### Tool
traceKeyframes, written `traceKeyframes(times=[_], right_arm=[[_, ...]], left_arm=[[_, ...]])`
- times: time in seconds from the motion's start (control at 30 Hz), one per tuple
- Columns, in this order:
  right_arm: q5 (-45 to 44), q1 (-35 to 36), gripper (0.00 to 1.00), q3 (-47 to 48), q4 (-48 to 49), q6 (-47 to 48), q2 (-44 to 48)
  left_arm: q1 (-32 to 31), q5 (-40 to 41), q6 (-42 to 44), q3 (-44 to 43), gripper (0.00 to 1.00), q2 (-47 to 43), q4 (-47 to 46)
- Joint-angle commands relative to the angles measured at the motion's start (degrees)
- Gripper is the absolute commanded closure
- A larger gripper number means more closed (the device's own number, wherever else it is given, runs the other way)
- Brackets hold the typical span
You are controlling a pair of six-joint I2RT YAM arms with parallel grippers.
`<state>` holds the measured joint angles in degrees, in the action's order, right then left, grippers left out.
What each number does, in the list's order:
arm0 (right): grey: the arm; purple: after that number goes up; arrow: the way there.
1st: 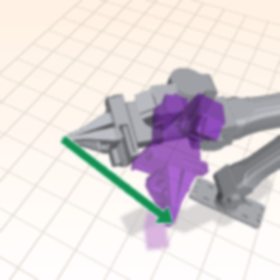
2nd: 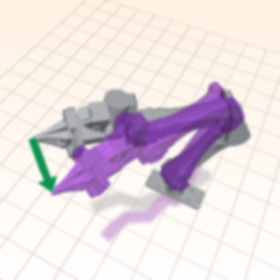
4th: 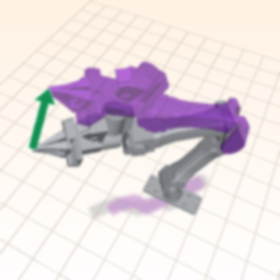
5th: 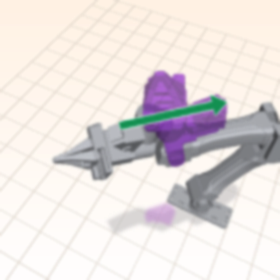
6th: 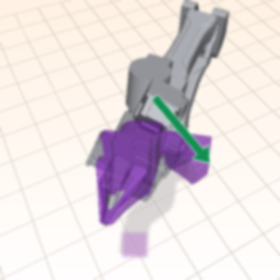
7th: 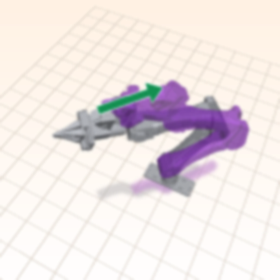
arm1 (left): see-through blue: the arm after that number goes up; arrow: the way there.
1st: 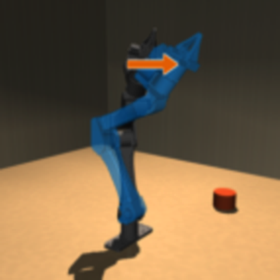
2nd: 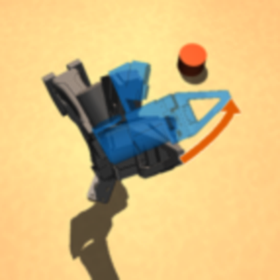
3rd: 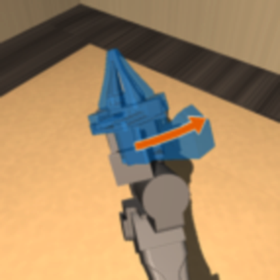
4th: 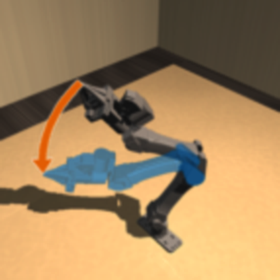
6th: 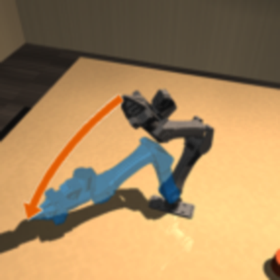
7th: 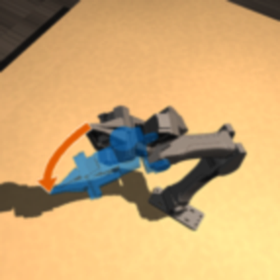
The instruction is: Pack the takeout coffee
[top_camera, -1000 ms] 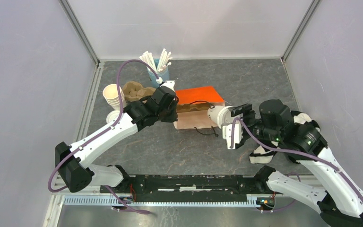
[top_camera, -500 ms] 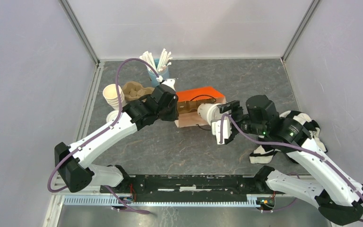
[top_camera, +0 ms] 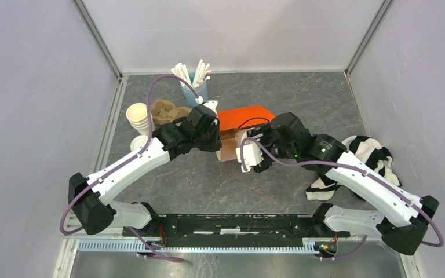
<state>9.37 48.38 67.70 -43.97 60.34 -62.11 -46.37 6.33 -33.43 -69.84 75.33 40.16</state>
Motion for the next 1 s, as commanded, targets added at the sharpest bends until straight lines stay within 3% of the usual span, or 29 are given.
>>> traceKeyframes(times=[0.0,0.3,0.97], right_arm=[[-6.2,3.21,0.71,2.2,2.68,0.85,-1.71],[-20.01,9.5,0.71,-0.14,9.53,1.0,-5.87],[-18.4,8.37,0.73,-6.89,12.66,5.13,-6.75]], left_arm=[[-0.21,-1.52,0.03,0.82,0.91,-2.29,-2.01],[-0.21,-4.05,0.38,2.06,0.91,-3.81,-2.82],[-0.21,-5.28,1.06,4.78,0.91,-6.69,-3.49]])
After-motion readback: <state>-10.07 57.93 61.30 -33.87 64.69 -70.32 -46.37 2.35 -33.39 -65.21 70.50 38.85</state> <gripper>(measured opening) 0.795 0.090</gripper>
